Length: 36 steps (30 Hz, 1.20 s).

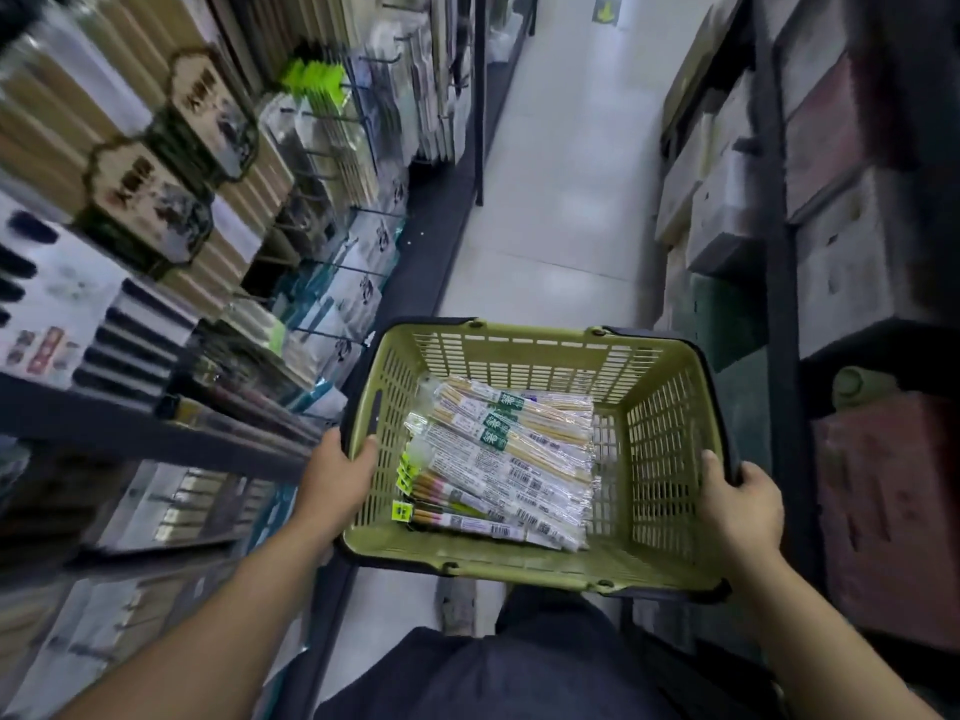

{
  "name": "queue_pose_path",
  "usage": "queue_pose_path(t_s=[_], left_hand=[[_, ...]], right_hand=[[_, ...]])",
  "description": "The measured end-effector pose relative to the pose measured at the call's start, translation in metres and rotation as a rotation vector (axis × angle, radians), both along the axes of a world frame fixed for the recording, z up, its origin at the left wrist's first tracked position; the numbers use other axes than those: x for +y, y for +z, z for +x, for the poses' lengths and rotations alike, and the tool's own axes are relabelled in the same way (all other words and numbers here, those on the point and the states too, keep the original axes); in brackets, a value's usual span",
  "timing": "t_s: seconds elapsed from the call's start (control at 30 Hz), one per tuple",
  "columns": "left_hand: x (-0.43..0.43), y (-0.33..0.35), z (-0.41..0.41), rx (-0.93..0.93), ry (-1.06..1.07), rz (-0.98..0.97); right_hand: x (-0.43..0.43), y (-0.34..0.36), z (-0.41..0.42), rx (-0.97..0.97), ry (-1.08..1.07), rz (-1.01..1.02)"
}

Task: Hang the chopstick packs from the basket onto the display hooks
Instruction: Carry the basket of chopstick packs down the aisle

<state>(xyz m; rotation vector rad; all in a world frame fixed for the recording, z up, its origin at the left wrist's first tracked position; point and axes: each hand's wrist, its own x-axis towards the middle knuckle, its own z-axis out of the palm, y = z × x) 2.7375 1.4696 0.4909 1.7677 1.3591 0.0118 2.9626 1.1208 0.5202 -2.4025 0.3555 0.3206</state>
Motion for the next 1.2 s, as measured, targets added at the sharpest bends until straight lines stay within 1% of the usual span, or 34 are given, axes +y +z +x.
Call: queue_pose_path(t_s=[0.13,0.23,0.4,0.53,0.63,0.77,0.9,1.13,1.2], left_hand=[[0.022,-0.003,0.046,0.034,0.082,-0.001],[0.033,-0.004,0.076,0.049,0.22,0.014],[0.042,-0.001,0.1,0.061,0.335,0.017],[0.059,-0.008,0.107,0.061,0.398,-0.025],[0.07,-0.017,0.109,0.037,0.434,-0.058],[0.076,-0.029,0.111,0.066,0.508,-0.074],[0.079,-0.035,0.115,0.063,0.608,-0.094],[0.083,-0.041,0.131,0.208,0.692,-0.039],[0.081,-0.043,0.139,0.203,0.734,-0.035]], right_hand=[[0.042,-0.007,0.076,0.014,0.12,0.019],[0.081,-0.012,0.139,0.047,0.223,0.04],[0.141,-0.009,0.21,0.092,0.356,0.02],[0.201,-0.01,0.256,0.053,0.482,0.007],[0.245,-0.014,0.279,0.059,0.557,-0.016],[0.298,-0.023,0.305,0.08,0.637,-0.033],[0.347,-0.025,0.317,0.062,0.722,-0.057],[0.41,-0.04,0.342,0.133,0.903,-0.048],[0.428,-0.049,0.35,0.149,0.983,-0.059]])
